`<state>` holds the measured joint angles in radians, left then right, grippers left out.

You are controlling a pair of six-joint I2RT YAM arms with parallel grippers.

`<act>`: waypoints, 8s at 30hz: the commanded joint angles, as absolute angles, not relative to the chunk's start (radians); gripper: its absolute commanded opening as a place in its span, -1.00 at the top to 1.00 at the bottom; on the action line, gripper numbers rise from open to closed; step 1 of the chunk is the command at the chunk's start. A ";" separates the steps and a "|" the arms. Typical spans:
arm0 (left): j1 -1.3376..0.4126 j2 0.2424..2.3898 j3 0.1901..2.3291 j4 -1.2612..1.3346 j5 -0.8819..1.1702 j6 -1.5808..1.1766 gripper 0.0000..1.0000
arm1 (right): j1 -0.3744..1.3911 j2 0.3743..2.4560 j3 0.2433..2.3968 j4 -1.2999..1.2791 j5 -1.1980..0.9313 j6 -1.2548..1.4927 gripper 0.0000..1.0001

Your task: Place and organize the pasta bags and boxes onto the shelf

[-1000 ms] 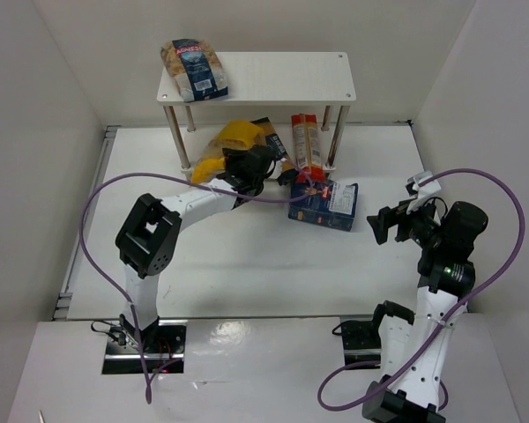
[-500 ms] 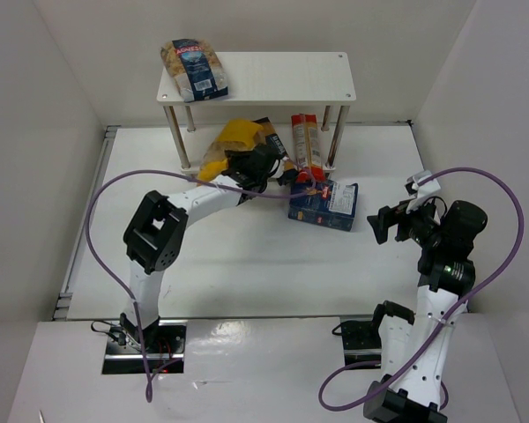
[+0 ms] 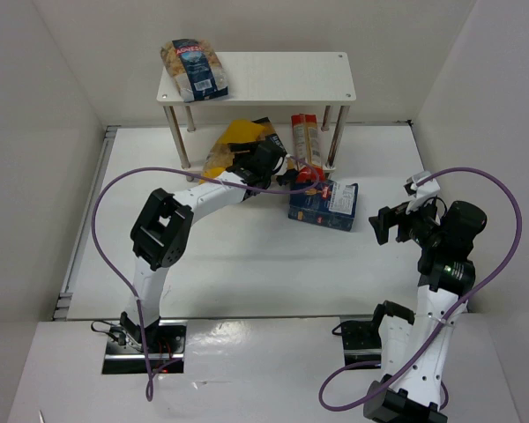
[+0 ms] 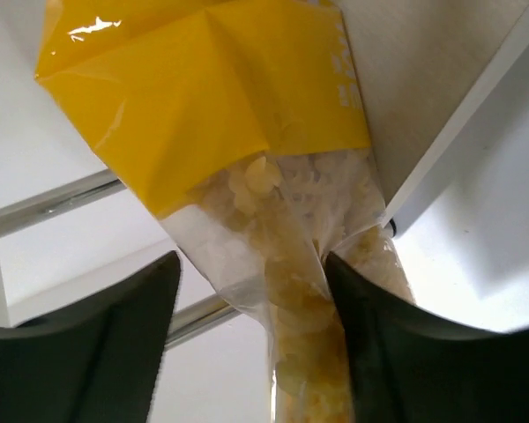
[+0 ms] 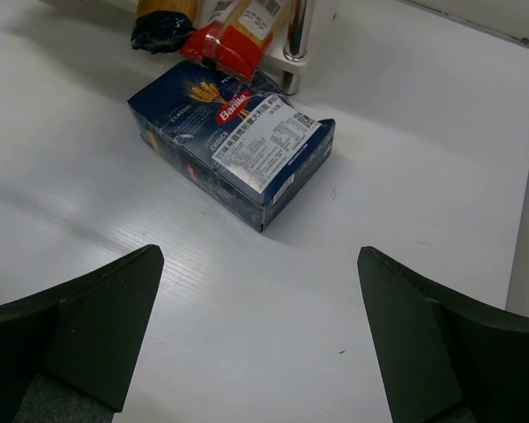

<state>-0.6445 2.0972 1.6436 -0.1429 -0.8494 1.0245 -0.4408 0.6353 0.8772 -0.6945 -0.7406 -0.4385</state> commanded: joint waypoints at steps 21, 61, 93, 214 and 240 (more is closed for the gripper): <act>-0.761 1.957 1.651 -0.350 -0.792 0.884 -1.00 | -0.431 0.578 0.907 -0.680 -0.733 -0.414 -0.99; -0.315 1.264 1.450 -0.917 0.226 0.278 -1.00 | -0.454 0.960 1.149 -0.678 -0.746 -0.339 -0.99; 0.756 0.727 1.008 -0.628 0.539 -0.057 -1.00 | 0.886 1.535 1.261 -0.629 -0.095 -0.710 -0.99; 0.798 0.707 0.992 -0.603 0.571 0.097 -1.00 | 0.759 2.065 1.729 0.058 0.339 -0.712 1.00; 0.798 0.716 0.992 -0.603 0.552 0.115 -1.00 | 0.759 2.207 1.904 0.092 0.399 -0.704 1.00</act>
<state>0.8005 0.7185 0.9558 -0.6216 0.5449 0.1017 0.7654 2.1868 1.8408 -0.0059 0.3893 -0.7185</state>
